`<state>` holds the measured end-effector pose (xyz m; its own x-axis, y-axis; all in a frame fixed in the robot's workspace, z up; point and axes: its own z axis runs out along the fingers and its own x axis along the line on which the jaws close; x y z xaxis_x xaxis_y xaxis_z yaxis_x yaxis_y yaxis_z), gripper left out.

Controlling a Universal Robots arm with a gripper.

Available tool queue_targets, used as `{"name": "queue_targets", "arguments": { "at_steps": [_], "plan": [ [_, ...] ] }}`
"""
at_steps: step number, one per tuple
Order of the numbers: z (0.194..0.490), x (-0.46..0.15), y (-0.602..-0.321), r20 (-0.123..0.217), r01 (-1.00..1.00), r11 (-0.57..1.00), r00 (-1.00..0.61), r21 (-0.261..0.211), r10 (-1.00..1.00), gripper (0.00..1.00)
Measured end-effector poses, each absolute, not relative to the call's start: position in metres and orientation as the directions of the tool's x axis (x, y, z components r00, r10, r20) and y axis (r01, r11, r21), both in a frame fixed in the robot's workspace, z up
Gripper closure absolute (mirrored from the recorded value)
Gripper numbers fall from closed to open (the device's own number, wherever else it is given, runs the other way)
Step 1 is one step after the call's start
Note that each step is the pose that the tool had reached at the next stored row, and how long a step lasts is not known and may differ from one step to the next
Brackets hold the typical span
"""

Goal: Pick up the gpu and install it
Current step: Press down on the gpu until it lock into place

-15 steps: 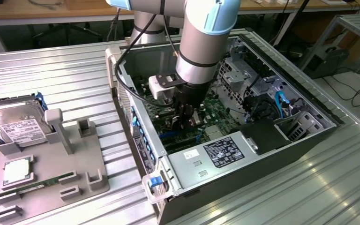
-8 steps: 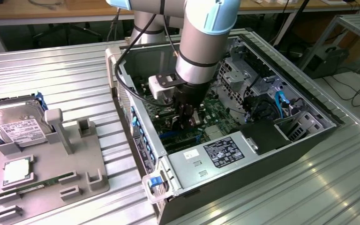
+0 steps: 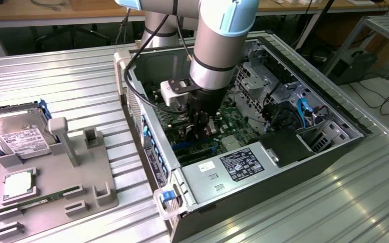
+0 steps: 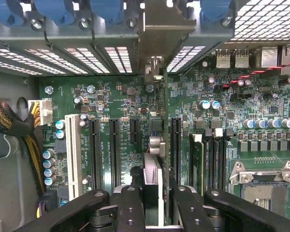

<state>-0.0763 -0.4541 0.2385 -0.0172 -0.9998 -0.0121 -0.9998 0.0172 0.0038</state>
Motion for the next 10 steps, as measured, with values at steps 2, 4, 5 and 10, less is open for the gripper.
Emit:
{"name": "queue_targets", "arguments": {
  "at_steps": [2,4,5,10],
  "plan": [
    [0.2386,-0.0762,-0.4538,-0.012,-1.0,0.017,-0.017,0.004,-1.0,0.72],
    [0.2386,-0.0763,-0.4538,-0.012,-1.0,0.017,-0.017,0.004,-1.0,0.72],
    [0.2385,-0.0765,-0.4538,-0.012,-1.0,0.017,-0.017,0.004,-1.0,0.72],
    [0.2379,-0.0777,-0.4538,-0.012,-1.0,0.017,-0.017,0.004,-1.0,0.72]
  ]
}}
